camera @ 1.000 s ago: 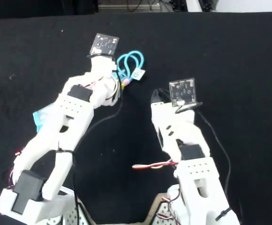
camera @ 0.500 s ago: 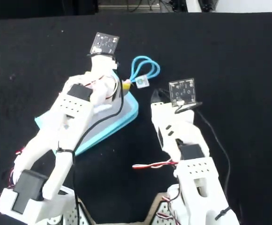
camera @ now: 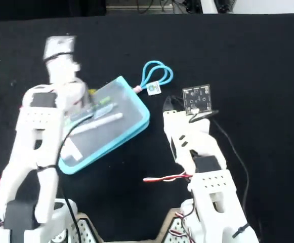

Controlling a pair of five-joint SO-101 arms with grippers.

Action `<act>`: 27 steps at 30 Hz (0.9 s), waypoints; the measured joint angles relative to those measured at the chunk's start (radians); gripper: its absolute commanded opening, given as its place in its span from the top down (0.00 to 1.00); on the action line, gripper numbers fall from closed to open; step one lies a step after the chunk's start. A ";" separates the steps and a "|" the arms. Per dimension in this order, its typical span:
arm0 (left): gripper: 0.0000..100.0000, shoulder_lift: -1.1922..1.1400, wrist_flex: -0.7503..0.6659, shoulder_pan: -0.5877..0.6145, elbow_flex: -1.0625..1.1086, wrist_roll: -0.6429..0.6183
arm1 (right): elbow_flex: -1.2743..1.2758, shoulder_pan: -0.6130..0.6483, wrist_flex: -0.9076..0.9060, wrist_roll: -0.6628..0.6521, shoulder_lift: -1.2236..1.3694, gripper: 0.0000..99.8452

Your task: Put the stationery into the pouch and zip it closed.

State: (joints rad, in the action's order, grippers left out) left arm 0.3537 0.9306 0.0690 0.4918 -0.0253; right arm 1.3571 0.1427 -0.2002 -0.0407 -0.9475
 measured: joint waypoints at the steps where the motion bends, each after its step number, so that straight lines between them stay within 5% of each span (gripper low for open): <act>1: 0.97 0.000 0.000 0.041 0.034 0.000 | 0.000 0.000 0.000 0.000 0.000 0.98; 14: 0.91 0.002 0.064 0.486 0.187 0.135 | 0.000 0.000 0.000 0.000 0.000 0.98; 21: 0.91 0.002 0.147 0.496 0.265 0.207 | 0.000 0.000 0.000 0.000 0.000 0.98; 27: 0.91 0.002 0.051 0.416 0.377 0.207 | 0.000 0.000 0.000 0.000 0.000 0.98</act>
State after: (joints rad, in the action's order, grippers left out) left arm 0.3552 0.9812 0.4849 0.8692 0.1818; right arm 1.3571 0.1427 -0.2002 -0.0407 -0.9475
